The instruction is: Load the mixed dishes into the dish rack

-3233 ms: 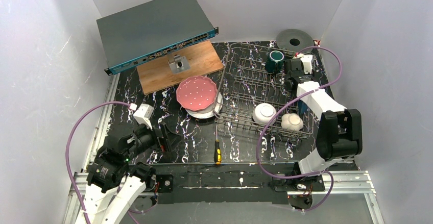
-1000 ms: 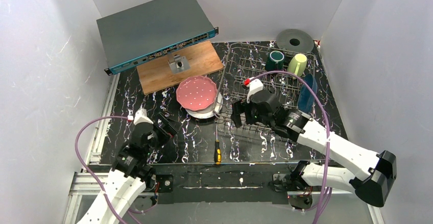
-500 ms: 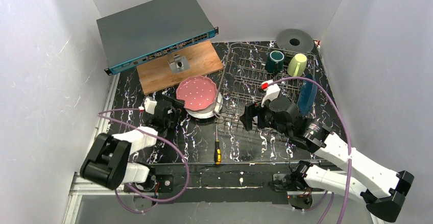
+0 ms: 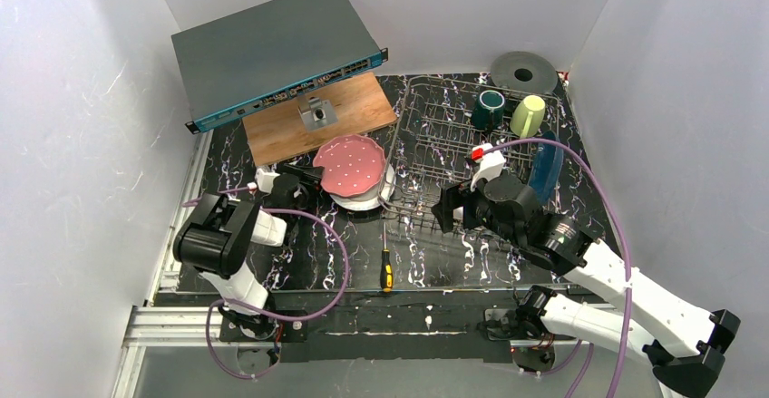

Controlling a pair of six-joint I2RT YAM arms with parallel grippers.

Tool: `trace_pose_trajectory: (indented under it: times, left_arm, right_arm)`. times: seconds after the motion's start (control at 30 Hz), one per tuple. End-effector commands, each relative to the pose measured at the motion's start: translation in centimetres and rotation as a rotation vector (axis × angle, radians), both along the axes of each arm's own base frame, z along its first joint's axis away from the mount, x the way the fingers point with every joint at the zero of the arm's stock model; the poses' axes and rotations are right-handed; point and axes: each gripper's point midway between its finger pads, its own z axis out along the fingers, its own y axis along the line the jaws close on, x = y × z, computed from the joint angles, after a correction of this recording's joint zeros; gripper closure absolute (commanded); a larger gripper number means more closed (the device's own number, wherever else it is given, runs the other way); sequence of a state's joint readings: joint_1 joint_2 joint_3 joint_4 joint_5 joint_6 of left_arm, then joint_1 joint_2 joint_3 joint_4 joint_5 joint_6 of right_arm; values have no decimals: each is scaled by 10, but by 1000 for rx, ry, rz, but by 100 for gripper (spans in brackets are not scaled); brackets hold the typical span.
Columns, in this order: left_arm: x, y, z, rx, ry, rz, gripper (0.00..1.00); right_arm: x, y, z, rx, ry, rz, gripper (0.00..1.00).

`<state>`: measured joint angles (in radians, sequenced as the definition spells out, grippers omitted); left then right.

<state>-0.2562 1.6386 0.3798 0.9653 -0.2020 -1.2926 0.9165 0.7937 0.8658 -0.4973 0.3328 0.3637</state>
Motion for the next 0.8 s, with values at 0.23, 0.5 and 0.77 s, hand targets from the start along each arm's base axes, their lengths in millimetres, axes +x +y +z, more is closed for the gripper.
trace_pose_trajectory:
  times: [0.23,0.5,0.77]
  left_arm:
    - [11,-11,20,-13,-164,-96,67]
    - [12,-11,39,41,-194,-152,94]
    - [9,-7,66,55,-232,-167,100]
  right_arm:
    - [4,1,0,0,-8,-13,2]
    - [3,3,-1,4,0,-5,2]
    - [2,6,-1,15,9,4,2]
